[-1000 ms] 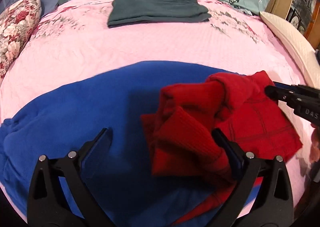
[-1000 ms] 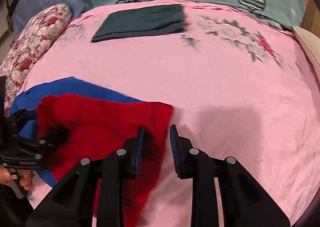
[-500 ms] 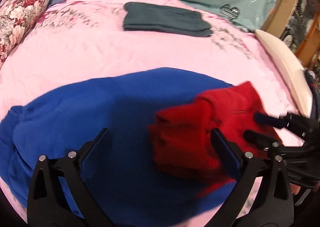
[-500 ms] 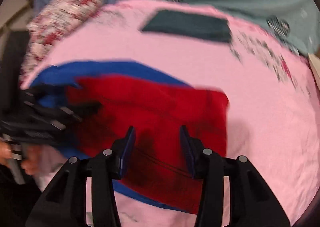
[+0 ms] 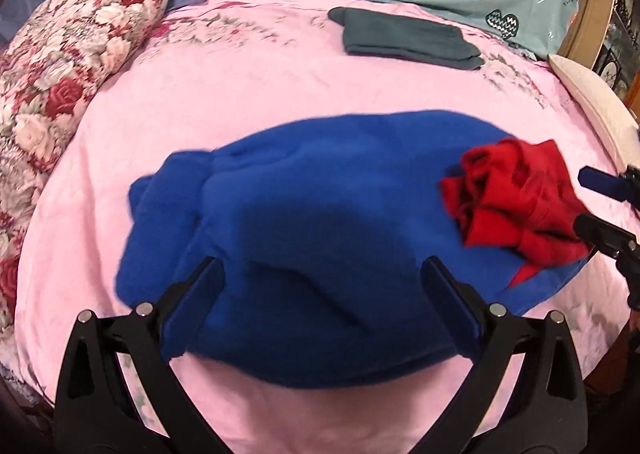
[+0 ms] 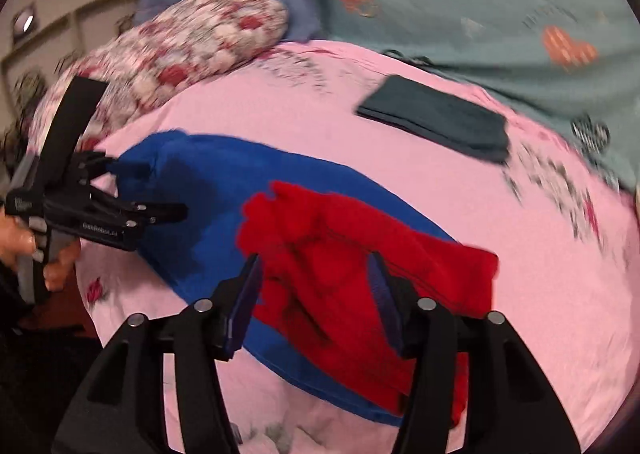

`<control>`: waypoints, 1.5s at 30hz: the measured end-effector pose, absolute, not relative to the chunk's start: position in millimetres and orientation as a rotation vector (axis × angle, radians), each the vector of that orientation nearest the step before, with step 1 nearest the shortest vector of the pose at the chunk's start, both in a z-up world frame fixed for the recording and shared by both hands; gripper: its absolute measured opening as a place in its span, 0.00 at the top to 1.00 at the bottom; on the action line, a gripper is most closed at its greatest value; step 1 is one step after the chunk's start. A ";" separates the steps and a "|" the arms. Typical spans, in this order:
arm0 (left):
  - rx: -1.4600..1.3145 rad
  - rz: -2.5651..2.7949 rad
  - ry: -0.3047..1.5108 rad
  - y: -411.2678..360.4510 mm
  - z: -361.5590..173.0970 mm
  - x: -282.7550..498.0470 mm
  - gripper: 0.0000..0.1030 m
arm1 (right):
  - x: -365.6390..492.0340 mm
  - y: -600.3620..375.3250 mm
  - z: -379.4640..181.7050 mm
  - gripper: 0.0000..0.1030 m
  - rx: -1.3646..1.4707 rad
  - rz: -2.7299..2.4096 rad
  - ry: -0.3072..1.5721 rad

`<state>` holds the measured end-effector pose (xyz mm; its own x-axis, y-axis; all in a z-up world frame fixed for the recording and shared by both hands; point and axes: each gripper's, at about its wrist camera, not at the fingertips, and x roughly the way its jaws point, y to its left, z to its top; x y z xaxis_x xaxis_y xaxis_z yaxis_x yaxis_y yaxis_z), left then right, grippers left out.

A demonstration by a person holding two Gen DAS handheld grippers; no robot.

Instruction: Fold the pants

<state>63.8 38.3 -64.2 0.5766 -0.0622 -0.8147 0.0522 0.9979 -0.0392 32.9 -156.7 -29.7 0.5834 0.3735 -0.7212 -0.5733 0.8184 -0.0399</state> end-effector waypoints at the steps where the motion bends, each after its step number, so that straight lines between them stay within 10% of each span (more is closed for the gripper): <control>1: -0.006 -0.065 0.952 40.5 -66.0 61.3 0.02 | 34.5 -145.9 -34.6 0.46 -0.325 0.561 0.775; 5: 0.034 -0.061 0.939 38.1 -69.4 52.8 0.02 | 50.8 -115.4 -69.4 0.52 -0.464 0.530 0.860; 8: 0.025 -0.081 0.934 35.4 -68.9 50.9 0.02 | 65.2 -127.5 -77.1 0.92 -0.407 0.521 0.936; 18: -0.005 -0.110 0.938 26.4 -75.5 59.9 0.02 | 47.3 -236.7 37.3 0.92 -0.307 0.258 0.673; 26: -0.001 -0.112 0.939 21.4 -73.2 56.3 0.02 | 65.9 -148.6 -59.6 0.92 -0.417 0.502 0.914; 30: 0.001 -0.105 0.930 22.1 -67.9 55.3 0.02 | 62.4 -135.6 -68.7 0.81 -0.417 0.522 0.911; 33: 0.012 -0.120 0.924 15.2 -65.0 56.6 0.02 | 52.1 -149.6 -51.9 0.45 -0.330 0.584 0.863; 41: 0.051 -0.219 0.840 -34.1 -30.5 66.4 0.02 | 35.8 -227.3 -5.6 0.46 -0.004 0.619 0.804; 45: 0.086 -0.267 0.767 -80.4 -11.6 85.4 0.02 | 50.2 -262.2 -14.3 0.65 0.089 0.438 0.864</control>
<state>85.4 -80.4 -11.6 0.6884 -0.2070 -0.6952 0.2690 0.9629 -0.0203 50.2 -262.2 -14.3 0.5667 0.4071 -0.7164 -0.3364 0.9080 0.2499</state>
